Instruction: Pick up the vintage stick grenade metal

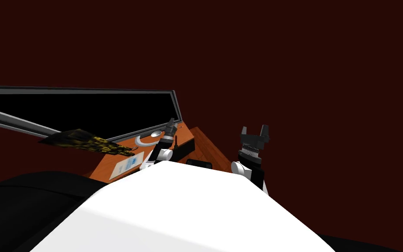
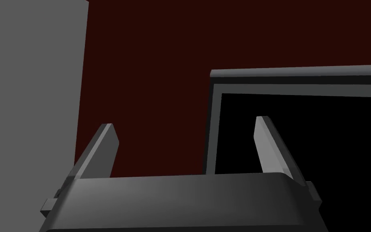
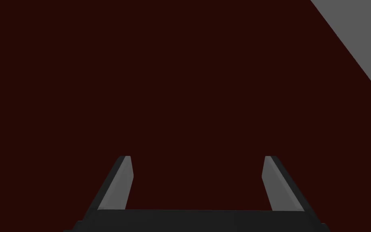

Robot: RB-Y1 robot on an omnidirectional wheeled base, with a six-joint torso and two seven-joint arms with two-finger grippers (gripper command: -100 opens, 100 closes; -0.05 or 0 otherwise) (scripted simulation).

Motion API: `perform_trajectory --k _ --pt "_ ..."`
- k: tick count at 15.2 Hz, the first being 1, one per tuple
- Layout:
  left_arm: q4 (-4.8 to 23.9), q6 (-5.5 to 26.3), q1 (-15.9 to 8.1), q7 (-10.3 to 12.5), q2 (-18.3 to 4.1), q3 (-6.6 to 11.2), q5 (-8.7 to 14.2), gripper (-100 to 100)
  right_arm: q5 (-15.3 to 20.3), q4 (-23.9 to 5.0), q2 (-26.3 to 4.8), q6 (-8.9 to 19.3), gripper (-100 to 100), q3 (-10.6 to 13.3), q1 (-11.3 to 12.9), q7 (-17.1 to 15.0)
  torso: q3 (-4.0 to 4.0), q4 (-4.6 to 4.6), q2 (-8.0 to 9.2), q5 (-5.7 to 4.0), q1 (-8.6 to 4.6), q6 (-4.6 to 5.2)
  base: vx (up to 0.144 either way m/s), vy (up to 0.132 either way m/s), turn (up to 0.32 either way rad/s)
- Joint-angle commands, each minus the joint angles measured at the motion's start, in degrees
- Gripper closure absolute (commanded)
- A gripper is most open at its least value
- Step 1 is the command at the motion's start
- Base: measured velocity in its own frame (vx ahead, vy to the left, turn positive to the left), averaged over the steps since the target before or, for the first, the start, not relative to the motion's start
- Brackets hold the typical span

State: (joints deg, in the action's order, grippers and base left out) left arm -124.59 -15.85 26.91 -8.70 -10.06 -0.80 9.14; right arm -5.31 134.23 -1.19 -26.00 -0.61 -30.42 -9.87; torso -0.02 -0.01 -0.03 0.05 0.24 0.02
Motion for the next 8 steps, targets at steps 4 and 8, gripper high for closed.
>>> perform_trajectory --k 4,8 --pt "3.36 4.03 -0.37 -2.47 -4.71 -0.42 3.25 -100 0.00 0.00 0.00 0.00 0 0.00 0.00 0.00 -0.01 0.00 -0.01 0.02 0.08 0.00 0.005 0.063 -0.142" --pt "6.04 7.34 -0.60 -4.45 -7.70 -0.74 5.99 -100 0.00 0.00 0.00 0.00 0 0.00 0.00 0.00 -0.02 -0.01 -0.04 0.01 0.04 0.01 0.009 0.056 -0.139"
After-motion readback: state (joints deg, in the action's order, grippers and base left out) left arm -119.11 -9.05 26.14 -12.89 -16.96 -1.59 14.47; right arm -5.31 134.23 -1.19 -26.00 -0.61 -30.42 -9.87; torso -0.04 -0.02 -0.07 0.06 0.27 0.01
